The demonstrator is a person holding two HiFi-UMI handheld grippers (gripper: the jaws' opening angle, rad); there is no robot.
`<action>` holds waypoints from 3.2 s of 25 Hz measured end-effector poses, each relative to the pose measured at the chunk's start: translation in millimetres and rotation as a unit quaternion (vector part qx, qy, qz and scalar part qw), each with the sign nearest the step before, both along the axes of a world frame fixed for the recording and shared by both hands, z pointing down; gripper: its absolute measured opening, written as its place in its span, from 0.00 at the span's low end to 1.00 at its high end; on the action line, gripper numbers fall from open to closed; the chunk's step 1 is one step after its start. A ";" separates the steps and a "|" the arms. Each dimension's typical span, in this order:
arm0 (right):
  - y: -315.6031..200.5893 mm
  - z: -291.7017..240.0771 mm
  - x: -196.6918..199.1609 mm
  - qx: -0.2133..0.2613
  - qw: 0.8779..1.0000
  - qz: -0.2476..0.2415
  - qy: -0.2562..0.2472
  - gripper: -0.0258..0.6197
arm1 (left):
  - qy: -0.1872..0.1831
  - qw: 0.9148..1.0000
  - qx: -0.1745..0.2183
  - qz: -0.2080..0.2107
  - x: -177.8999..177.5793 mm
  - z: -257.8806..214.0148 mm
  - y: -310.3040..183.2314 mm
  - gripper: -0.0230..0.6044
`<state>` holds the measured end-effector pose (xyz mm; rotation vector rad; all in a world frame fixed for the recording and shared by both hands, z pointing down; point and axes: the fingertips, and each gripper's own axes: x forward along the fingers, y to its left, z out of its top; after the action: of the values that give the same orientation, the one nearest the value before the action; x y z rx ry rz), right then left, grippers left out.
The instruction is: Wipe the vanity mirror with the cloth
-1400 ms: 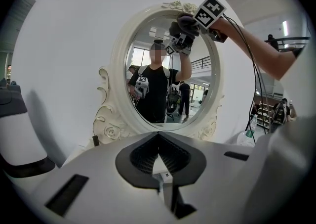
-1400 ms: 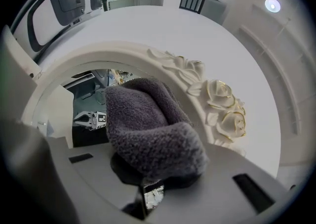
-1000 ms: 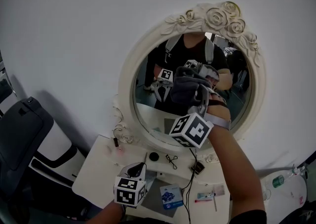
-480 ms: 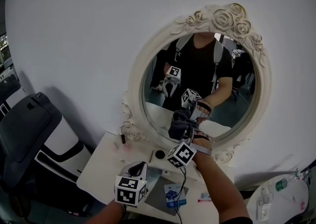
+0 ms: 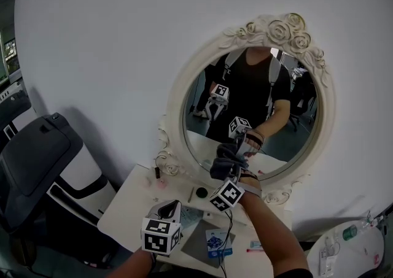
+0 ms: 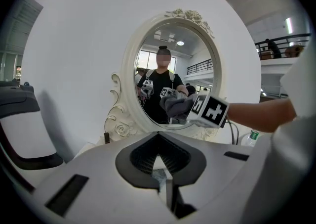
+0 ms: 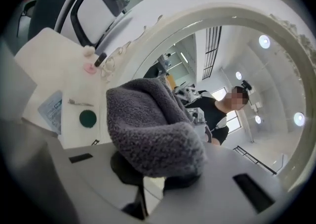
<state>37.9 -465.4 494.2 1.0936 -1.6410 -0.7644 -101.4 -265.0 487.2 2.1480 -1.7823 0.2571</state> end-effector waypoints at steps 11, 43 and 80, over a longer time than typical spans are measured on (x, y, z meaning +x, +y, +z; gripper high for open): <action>34.8 -344.9 -36.2 0.217 0.969 -0.072 -0.098 0.10 | 0.001 1.000 0.011 0.007 4.4 -6.8 -5.8 0.04; -8.5 -228.3 -139.1 0.116 0.984 -0.123 -0.057 0.09 | 0.011 0.999 -0.021 -0.036 -27.2 16.4 -7.2 0.04; -2.3 43.0 118.6 -0.060 0.969 0.167 -0.170 0.10 | -0.006 1.000 -0.014 0.007 1.0 7.5 2.0 0.04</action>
<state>156.5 -467.6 537.2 1.4239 -1.6943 -0.2646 -100.5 -262.9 494.8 2.1448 -1.7604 0.2961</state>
